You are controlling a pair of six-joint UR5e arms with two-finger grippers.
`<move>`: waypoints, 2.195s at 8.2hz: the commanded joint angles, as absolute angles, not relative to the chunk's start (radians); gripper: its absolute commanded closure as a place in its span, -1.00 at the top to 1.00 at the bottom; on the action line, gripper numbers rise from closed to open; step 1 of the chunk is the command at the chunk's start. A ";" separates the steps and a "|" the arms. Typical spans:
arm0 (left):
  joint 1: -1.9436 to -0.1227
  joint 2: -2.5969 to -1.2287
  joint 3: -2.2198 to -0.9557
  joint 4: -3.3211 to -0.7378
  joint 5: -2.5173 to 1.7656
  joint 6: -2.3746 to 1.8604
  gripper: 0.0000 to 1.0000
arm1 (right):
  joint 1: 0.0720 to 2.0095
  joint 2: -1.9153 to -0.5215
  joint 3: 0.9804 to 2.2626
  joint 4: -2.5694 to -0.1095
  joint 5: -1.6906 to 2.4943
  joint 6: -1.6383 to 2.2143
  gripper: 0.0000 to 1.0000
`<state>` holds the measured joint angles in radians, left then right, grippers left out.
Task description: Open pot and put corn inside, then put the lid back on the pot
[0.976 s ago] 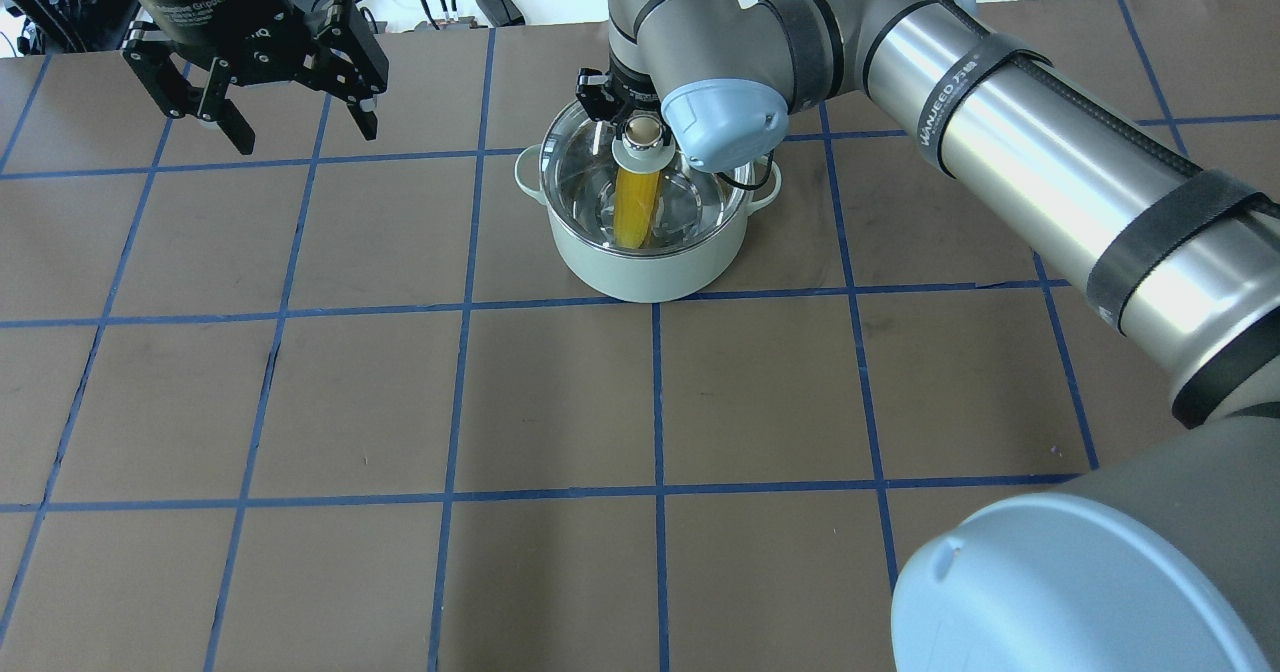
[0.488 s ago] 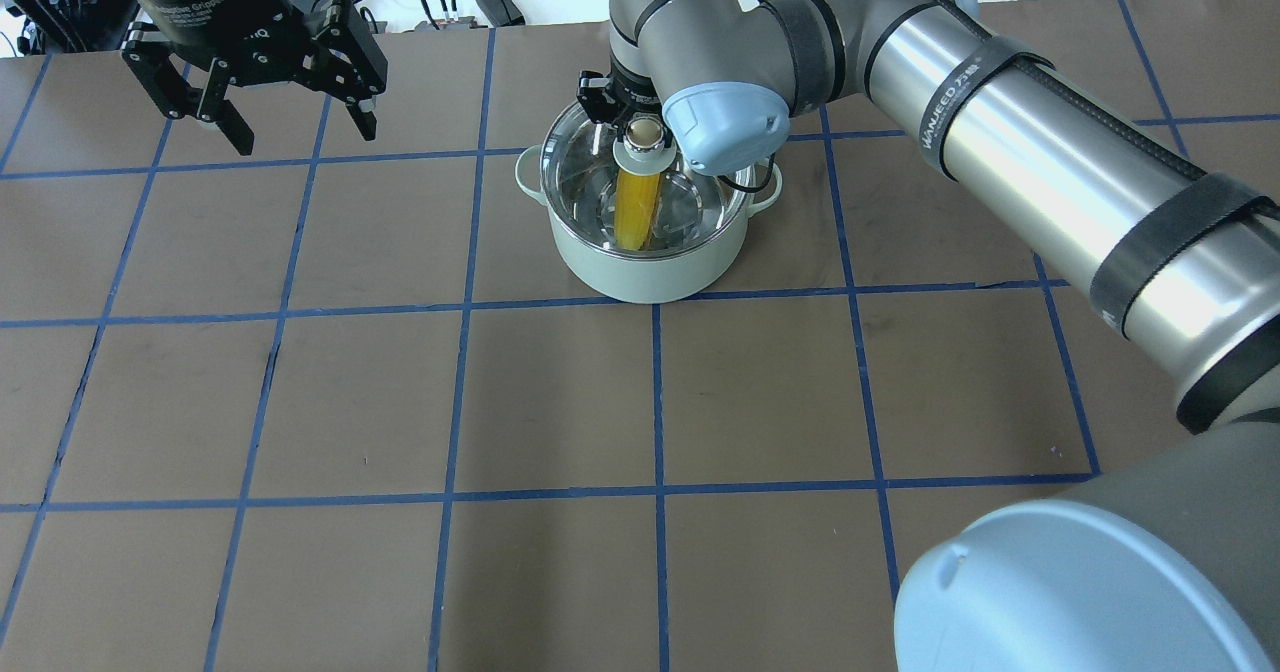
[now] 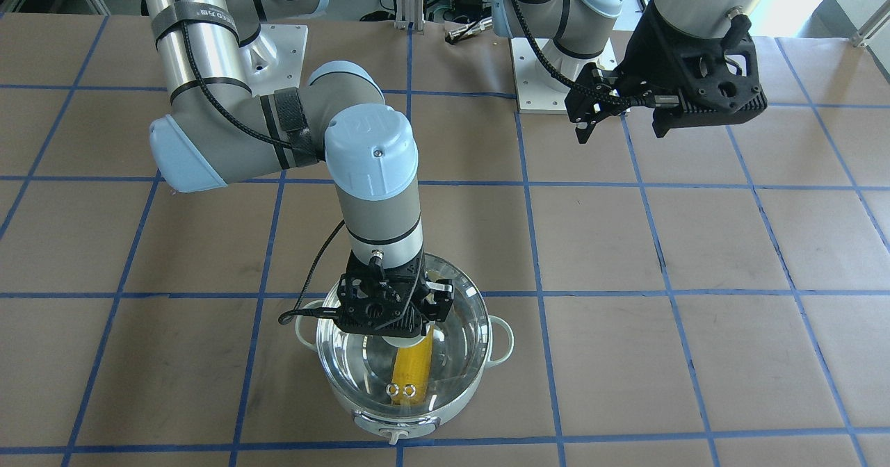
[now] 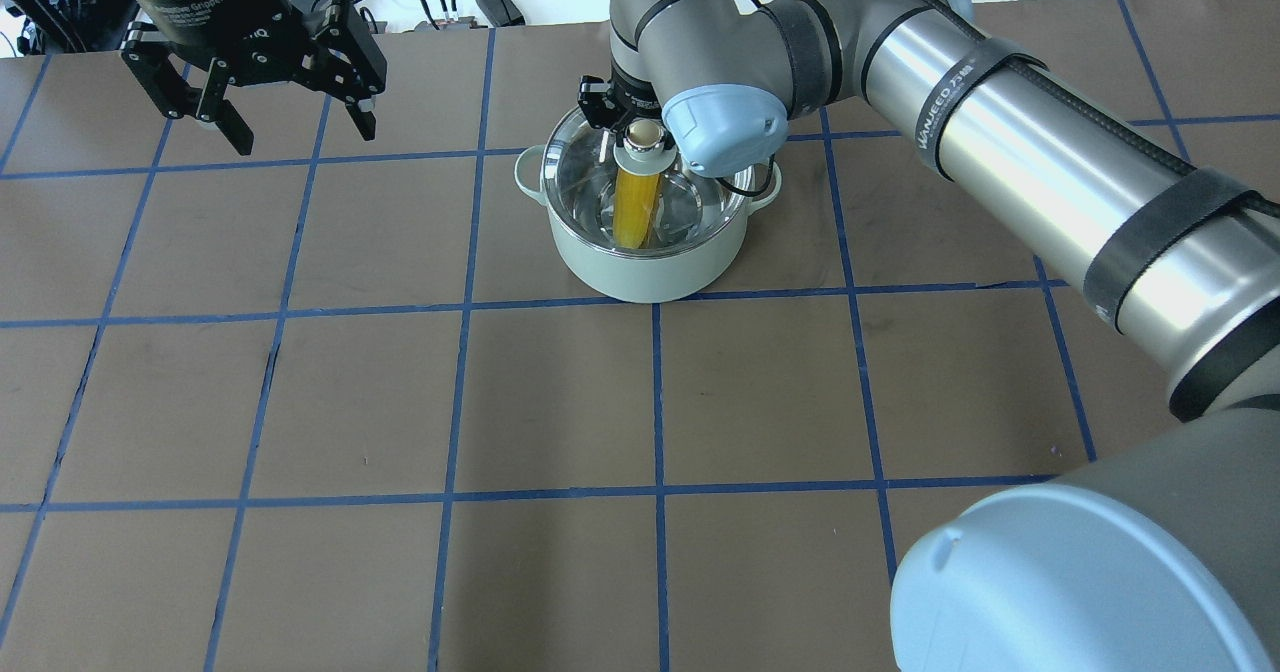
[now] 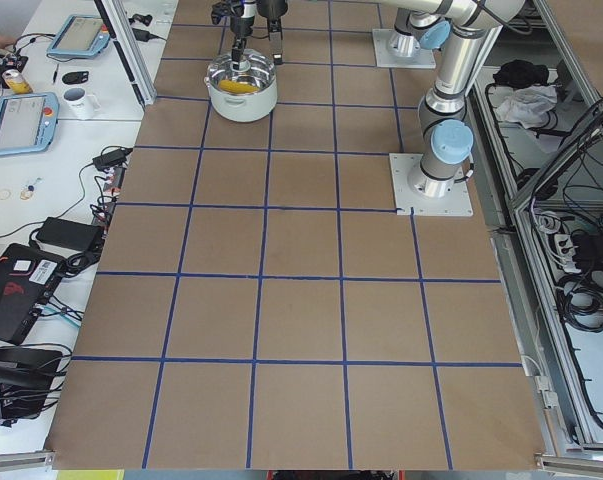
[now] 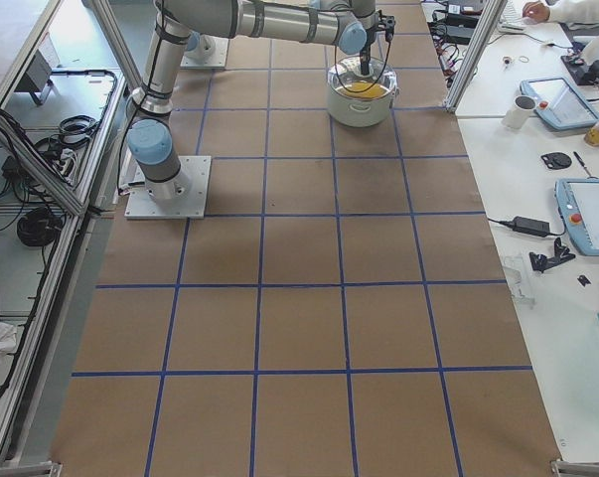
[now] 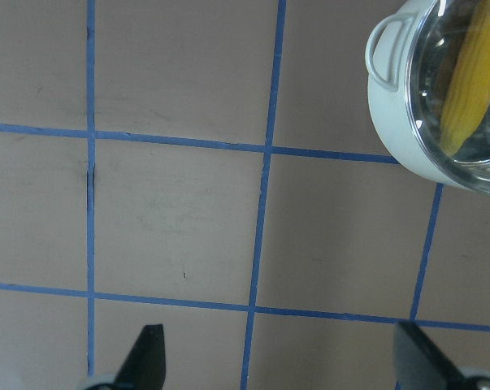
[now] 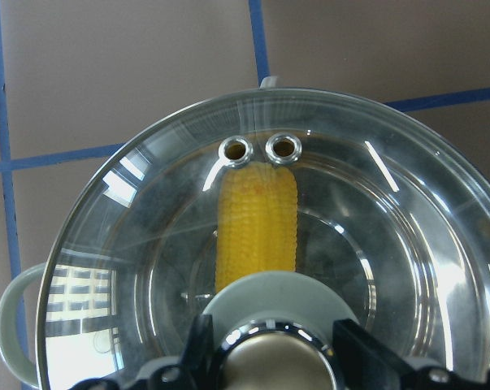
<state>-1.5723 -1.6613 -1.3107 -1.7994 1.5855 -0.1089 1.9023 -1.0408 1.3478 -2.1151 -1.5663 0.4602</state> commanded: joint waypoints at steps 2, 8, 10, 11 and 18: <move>-1.572 -1.661 -1.310 -1.799 1.586 -0.109 1.00 | 1.902 -1.043 1.348 -2.114 -1.566 0.459 0.88; -1.572 -1.663 -1.310 -1.798 1.586 -0.109 1.00 | 1.830 -1.354 1.491 -1.892 -1.582 0.436 1.00; -1.572 -1.661 -1.310 -1.799 1.586 -0.109 1.00 | 1.714 -1.525 1.491 -1.713 -1.569 0.233 1.00; -1.574 -1.661 -1.310 -1.799 1.586 -0.109 1.00 | 1.680 -1.587 1.491 -1.612 -1.568 0.151 1.00; -1.574 -1.660 -1.312 -1.799 1.586 -0.109 1.00 | 1.669 -1.672 1.506 -1.454 -1.574 0.044 1.00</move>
